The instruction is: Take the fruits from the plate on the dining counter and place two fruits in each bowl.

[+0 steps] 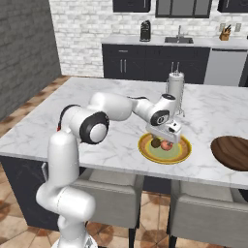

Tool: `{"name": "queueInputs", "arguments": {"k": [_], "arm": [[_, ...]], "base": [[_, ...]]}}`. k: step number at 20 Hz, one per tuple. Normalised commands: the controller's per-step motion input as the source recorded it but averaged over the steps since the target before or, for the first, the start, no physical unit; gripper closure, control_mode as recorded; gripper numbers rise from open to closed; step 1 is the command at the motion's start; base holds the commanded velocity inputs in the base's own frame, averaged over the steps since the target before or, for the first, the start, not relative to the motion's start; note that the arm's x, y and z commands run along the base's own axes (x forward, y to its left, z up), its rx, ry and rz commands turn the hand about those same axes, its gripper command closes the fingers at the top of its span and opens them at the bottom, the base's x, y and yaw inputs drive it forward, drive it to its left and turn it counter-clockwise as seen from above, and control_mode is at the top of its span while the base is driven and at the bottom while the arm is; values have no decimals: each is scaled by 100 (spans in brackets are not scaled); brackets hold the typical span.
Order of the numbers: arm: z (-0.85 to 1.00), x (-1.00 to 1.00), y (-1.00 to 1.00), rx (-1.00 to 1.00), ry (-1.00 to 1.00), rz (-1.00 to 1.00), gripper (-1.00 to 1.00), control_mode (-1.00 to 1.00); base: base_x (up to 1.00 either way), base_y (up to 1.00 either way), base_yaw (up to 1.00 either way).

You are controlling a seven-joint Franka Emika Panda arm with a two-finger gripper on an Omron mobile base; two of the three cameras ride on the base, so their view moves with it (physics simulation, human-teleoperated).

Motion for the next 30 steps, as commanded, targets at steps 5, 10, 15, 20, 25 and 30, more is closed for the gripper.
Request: {"name": "queueInputs", "arguments": {"k": [5,10,15,20,25,30], "arm": [[-1,-24,-25,3,-9,0,-100,-100],[-13,0,-3,0,-5,0,-100,-100],[-22,14,0,0,-8,0,-100,-100],[-3,41,0,0,-2,-3,-100,-100],[0,35,0,0,0,-2,-100,-100],[-1,-53,-8,0,0,0,-100,-100]], "base": [[0,0,0],[0,0,0],[0,0,0],[0,0,0],[0,0,0],[0,0,0]]}}
